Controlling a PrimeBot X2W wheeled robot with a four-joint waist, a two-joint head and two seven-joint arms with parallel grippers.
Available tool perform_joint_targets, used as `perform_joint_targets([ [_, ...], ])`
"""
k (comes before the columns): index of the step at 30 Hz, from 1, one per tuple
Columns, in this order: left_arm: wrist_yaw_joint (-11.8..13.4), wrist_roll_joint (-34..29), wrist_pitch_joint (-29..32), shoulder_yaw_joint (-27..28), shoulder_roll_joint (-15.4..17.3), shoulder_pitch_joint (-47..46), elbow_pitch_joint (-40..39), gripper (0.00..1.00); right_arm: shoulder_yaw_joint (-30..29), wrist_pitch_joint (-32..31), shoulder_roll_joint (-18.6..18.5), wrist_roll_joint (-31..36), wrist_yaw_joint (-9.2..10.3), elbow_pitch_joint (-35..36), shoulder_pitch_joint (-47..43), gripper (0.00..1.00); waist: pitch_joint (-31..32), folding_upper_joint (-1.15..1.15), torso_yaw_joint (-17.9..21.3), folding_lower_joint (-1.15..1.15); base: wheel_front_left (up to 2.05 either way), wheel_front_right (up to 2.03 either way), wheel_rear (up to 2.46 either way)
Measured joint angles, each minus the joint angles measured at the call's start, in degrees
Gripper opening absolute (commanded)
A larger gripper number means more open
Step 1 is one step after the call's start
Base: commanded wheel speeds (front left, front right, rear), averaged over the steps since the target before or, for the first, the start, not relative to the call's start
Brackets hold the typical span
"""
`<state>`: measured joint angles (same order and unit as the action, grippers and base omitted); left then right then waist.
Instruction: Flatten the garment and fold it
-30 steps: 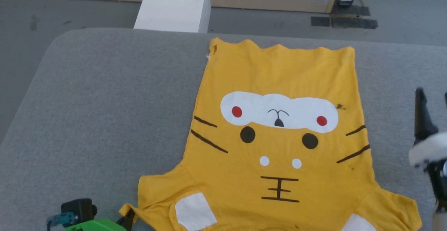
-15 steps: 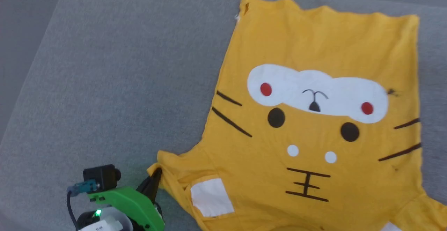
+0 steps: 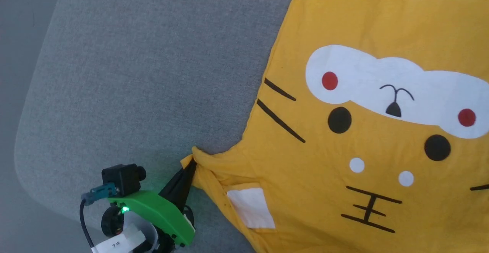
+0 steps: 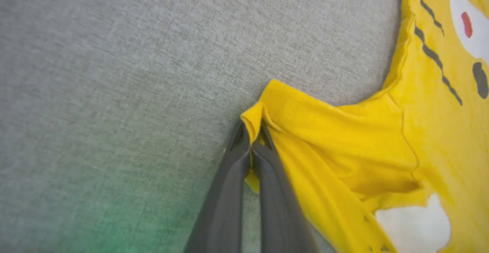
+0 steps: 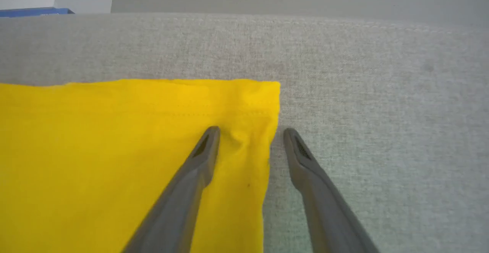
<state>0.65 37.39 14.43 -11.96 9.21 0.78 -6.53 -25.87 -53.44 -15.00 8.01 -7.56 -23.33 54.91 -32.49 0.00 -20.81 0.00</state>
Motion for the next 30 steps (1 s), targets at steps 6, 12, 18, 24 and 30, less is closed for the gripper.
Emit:
perform_joint_targets([
  [6,-0.11,0.09,-0.63,-0.12,-0.23,-0.51,0.54,0.00,1.20,1.90,-0.03,1.01,0.00,5.53,-3.26,0.00,-0.22,0.00,-0.87,0.00,0.00,0.00,0.00],
  [12,0.76,0.07,-0.51,0.59,0.32,-0.24,2.31,0.00,0.98,24.23,0.75,-4.08,0.00,7.46,-14.00,0.00,2.91,0.00,-0.36,0.00,0.00,0.00,0.00],
  [18,3.49,-0.05,1.53,2.53,3.20,4.05,2.22,0.00,-0.76,40.86,5.04,-10.58,-0.02,7.92,-26.76,0.00,8.30,0.00,1.38,0.00,0.00,0.00,0.00],
  [24,5.56,-0.08,4.26,3.53,5.23,8.99,0.12,0.00,-3.56,46.08,8.33,-13.03,-0.02,12.23,-39.47,0.00,14.66,0.00,5.31,0.00,0.00,0.00,0.00],
  [30,7.06,-0.07,6.03,4.09,6.25,11.83,-2.59,0.00,-7.97,40.91,11.07,-13.16,-0.02,16.00,-50.65,0.00,19.57,0.00,10.22,0.00,0.00,0.00,0.00],
])
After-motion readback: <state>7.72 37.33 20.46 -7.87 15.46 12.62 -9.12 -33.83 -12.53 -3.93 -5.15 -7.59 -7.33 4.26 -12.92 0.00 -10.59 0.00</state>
